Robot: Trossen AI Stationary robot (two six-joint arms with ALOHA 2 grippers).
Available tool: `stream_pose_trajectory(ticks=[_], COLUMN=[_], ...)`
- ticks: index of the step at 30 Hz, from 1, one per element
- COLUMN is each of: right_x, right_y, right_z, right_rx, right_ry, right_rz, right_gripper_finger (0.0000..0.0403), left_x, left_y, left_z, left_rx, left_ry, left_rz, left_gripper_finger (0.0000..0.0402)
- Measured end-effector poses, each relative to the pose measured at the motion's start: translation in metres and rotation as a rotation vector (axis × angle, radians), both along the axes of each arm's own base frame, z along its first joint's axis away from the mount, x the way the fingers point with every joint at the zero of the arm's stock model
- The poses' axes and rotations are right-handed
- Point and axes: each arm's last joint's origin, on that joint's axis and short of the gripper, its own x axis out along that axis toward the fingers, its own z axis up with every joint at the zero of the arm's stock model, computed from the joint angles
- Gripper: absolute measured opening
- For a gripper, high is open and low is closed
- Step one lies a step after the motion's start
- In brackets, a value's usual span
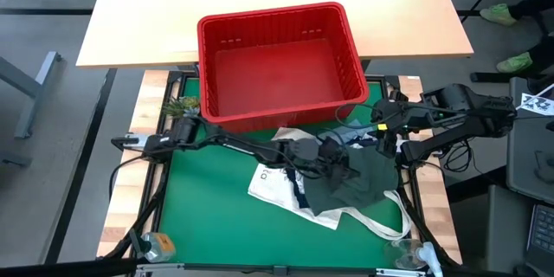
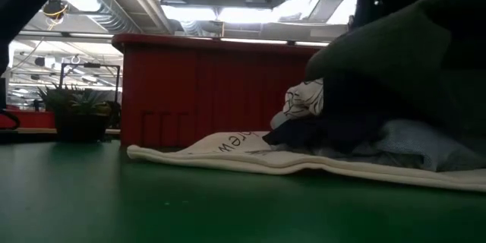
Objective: Fold laundry
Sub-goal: Fold the green shirt
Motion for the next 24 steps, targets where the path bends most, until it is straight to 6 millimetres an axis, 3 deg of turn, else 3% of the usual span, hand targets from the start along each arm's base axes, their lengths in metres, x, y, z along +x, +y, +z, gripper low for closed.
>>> stream_pose_trajectory(ticks=[10, 24], right_x=[0.000, 0.002], right_y=[0.000, 0.000], right_z=[0.000, -0.001], right_rx=[0.000, 0.000], right_ry=[-0.001, 0.003], right_rz=[0.000, -0.001], right_gripper_finger=[0.0188, 0.0188], left_x=[0.002, 0.001], left_y=[-0.003, -0.013], left_z=[-0.004, -0.003], left_rx=[0.091, 0.428], left_ry=[-0.010, -0.050], left_rz=[0.034, 0.051], left_gripper_finger=[0.0034, 0.0152])
